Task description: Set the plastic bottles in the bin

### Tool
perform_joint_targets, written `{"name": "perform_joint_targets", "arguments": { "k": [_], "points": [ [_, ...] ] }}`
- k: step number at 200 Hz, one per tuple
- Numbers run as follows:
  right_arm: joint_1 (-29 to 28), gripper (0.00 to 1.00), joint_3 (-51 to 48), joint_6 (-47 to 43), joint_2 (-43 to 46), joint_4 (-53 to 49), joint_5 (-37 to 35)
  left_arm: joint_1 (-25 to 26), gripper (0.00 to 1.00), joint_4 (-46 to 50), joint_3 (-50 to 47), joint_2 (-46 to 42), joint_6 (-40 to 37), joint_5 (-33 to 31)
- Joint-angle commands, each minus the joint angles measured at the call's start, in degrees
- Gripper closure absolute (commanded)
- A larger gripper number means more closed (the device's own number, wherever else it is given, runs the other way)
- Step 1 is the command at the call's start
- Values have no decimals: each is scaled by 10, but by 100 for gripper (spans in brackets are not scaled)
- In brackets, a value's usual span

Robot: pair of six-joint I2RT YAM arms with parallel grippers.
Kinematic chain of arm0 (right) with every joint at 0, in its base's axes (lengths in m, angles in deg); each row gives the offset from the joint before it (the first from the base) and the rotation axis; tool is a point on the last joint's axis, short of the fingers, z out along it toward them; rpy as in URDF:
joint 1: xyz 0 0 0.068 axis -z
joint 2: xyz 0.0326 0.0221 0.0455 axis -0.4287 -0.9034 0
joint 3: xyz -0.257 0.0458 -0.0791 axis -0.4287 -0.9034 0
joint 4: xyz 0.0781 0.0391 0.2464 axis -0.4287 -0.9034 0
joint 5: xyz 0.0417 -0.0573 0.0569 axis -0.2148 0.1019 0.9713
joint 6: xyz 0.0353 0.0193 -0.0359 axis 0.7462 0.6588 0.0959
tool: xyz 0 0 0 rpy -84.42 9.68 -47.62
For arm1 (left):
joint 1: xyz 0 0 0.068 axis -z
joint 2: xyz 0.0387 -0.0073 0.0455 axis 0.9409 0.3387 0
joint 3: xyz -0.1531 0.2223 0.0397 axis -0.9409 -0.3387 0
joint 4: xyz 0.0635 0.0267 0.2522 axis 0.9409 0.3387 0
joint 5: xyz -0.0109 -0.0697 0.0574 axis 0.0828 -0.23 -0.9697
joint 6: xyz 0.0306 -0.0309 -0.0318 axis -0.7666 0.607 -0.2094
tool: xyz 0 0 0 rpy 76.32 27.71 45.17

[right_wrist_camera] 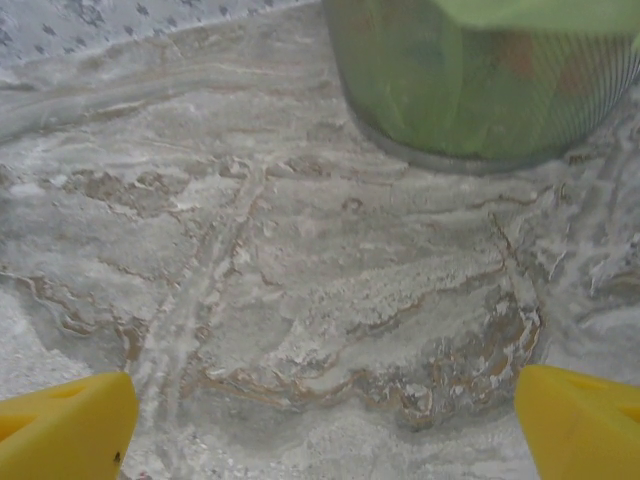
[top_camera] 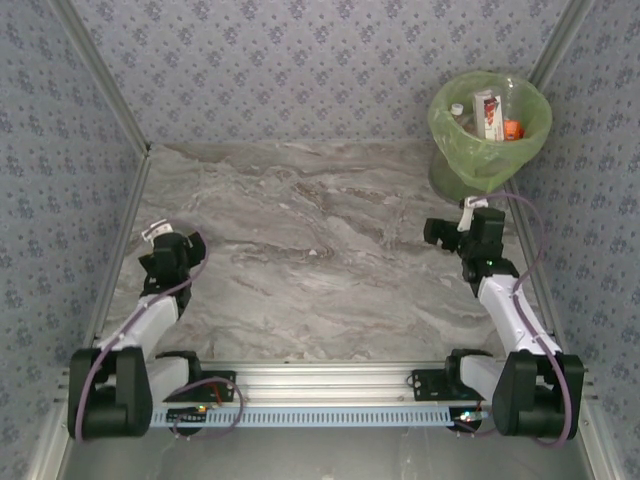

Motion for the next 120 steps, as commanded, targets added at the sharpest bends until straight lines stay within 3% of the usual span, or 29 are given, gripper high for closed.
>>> {"name": "perform_joint_targets", "arguments": {
  "k": [1,51,71,83,93,101,120],
  "points": [
    [0,1,-33,15,-3,90,-22,-9,1,-132,-3,60,-37,84],
    [1,1,-64,-2,-34,163,-13,-13,1,-274,0,171,-113,125],
    [2,1,-80,-6,-35,195,-18,-10,1,-420,-31,247,-119,134],
    [2,1,-96,-10,-39,224,-20,-5,1,-331,-10,221,-114,116],
    [1,1,-110,-20,-44,255,-21,9,1,-356,-6,239,-114,62],
    [0,1,-120,-31,-53,284,-22,24,1,-318,7,231,-113,12],
    [-9,1,-154,-51,-85,373,-53,24,0,-318,6,229,-108,4]
  ]
}}
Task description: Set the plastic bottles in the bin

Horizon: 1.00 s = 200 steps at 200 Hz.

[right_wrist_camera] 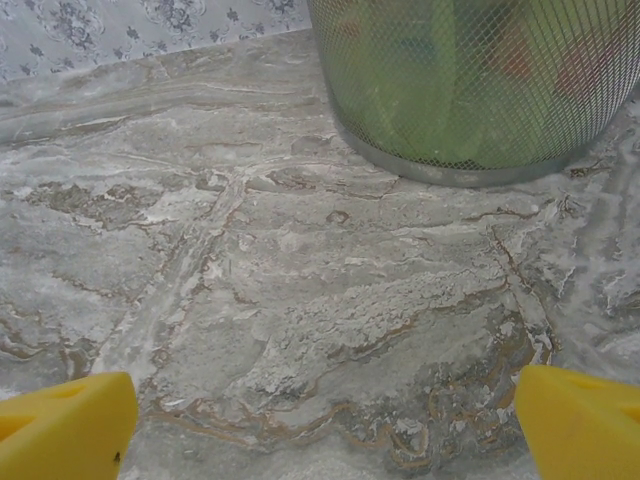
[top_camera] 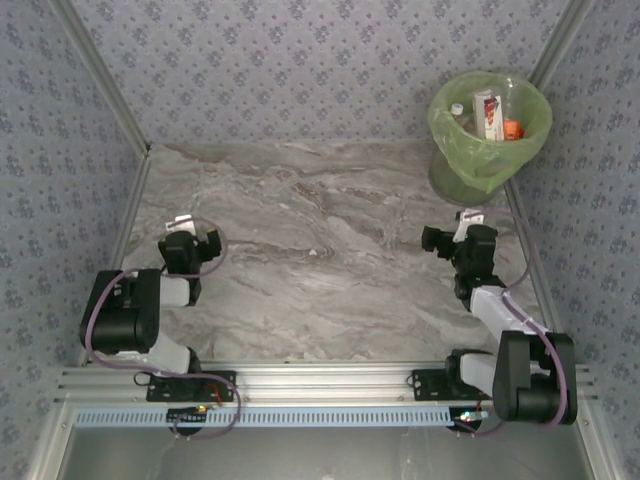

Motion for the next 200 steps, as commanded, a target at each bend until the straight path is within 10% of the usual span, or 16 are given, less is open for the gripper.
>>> {"name": "perform_joint_targets", "arguments": {
  "k": [1,82,95,165,200],
  "points": [
    [-9,1,-37,-37,-34,132,-41,8,1,-15,16,-6,-4,-53],
    [-33,1,-55,-84,-210,344,-59,8,1,-23,14,-3,-5,-52],
    [-25,1,11,-58,-197,189,-83,8,1,-23,14,-4,-5,-52],
    [-18,1,4,-60,-202,219,-72,8,1,-23,14,-4,-7,-50],
    [7,1,-1,-77,-203,227,53,8,1,-23,14,-3,-7,-50]
  ]
}}
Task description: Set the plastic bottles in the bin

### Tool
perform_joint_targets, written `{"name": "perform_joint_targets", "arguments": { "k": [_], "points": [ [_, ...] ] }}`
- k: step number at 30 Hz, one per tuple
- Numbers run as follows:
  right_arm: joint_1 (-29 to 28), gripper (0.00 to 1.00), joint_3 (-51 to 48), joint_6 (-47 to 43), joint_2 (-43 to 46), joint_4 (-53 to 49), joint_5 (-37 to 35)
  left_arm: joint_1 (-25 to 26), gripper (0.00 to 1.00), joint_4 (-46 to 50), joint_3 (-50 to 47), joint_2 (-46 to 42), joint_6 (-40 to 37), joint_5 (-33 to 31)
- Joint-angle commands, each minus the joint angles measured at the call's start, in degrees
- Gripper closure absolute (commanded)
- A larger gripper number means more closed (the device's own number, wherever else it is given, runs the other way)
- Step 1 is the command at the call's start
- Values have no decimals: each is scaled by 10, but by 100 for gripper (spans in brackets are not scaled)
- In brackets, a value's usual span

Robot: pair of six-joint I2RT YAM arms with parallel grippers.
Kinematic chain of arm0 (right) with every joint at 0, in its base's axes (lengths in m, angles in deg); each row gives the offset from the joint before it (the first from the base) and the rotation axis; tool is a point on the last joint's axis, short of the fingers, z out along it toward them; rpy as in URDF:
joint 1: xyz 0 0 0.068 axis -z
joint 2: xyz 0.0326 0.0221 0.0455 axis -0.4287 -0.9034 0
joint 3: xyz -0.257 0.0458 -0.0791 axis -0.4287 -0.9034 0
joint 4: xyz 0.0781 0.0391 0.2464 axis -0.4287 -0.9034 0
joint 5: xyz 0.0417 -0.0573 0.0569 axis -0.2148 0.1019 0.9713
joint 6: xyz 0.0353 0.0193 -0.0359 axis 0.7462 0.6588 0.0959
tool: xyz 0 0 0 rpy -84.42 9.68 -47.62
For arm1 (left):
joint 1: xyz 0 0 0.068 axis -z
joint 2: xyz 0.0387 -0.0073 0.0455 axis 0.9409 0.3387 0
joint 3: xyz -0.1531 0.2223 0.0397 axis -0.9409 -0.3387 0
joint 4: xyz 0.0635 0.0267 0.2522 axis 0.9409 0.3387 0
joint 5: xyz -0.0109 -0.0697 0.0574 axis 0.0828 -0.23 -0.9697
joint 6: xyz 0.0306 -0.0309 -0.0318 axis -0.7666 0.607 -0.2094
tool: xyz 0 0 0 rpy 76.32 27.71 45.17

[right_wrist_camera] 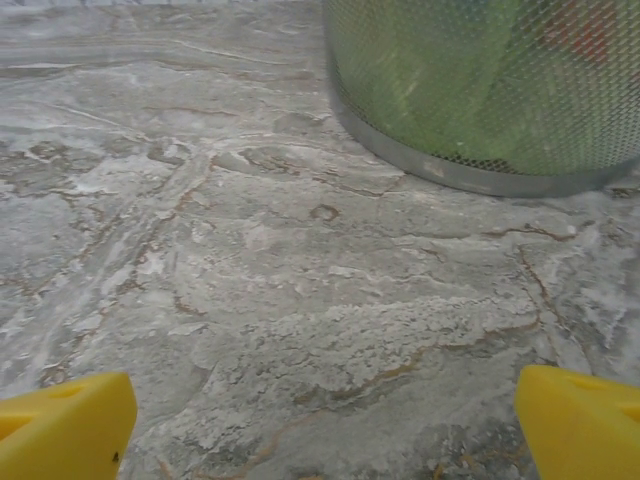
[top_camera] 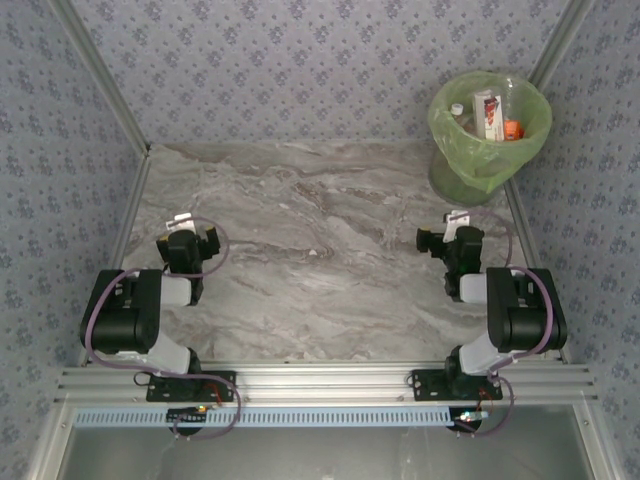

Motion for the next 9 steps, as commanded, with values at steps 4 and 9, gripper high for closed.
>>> {"name": "perform_joint_targets", "arguments": {
  "k": [4,9],
  "points": [
    [8,1,3,-12,6,3,53,-1,1,-16,13,-3,-5,-8],
    [3,1,5,-5,5,0,22,-1,1,-18,12,-4,-6,-7]
  ]
}}
